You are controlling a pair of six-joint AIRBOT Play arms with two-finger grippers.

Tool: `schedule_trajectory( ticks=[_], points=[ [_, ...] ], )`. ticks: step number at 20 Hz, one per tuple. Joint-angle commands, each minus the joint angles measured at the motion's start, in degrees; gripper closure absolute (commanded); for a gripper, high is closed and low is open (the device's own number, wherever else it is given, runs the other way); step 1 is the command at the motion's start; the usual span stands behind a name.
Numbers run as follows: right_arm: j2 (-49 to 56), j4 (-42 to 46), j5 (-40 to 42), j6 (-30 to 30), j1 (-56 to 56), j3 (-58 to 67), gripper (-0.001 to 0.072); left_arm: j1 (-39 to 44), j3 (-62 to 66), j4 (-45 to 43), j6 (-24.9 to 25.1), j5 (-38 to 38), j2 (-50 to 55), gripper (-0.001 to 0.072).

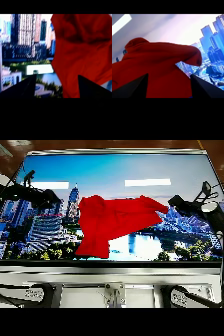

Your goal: Fold the shirts.

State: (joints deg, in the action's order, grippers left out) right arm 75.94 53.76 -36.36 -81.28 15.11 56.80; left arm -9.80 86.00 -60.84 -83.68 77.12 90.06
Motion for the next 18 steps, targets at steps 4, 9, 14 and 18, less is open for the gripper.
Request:
schedule_trajectory(
  ticks=[4,9,14,18],
  points=[
    [-4.0,16.2,-26.3,2.3,9.4,-0.5,0.0078,3.5,-9.9,-5.9,0.2,14.8,-5.1,0.0003],
    [0.4,7.1,-28.0,5.0,9.5,-1.7,0.0078,15.2,-25.2,4.6,0.5,1.5,-3.8,-0.0004],
    [6.0,-3.2,-27.3,8.4,9.5,-1.7,0.0078,20.6,-26.4,7.5,0.4,-4.0,-0.7,-0.0003],
    [9.0,-4.0,-26.3,8.5,9.0,-1.7,0.0078,22.0,-26.4,10.3,0.3,-7.3,2.5,0.007]
  ],
)
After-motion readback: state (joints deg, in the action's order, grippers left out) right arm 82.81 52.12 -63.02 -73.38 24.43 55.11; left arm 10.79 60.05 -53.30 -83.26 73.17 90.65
